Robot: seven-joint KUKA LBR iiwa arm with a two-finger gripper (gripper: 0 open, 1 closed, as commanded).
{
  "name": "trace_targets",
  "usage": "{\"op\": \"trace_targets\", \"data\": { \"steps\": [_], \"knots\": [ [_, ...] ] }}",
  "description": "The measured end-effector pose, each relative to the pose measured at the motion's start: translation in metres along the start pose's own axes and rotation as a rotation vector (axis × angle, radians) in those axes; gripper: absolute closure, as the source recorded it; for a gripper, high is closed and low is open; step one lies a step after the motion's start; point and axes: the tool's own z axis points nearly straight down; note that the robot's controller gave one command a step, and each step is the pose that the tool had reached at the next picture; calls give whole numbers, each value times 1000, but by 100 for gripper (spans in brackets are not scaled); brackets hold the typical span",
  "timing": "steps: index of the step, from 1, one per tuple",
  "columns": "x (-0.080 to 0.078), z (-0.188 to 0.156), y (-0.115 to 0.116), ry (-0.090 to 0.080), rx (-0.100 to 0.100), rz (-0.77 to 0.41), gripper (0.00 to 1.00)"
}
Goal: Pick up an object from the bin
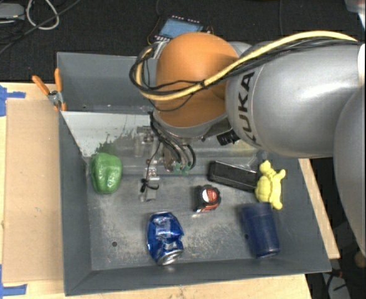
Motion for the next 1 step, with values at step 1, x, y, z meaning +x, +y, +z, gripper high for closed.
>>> {"op": "trace_targets", "data": {
  "steps": [1],
  "knots": [
    [0,0,0,0,0,0,0]
  ]
}}
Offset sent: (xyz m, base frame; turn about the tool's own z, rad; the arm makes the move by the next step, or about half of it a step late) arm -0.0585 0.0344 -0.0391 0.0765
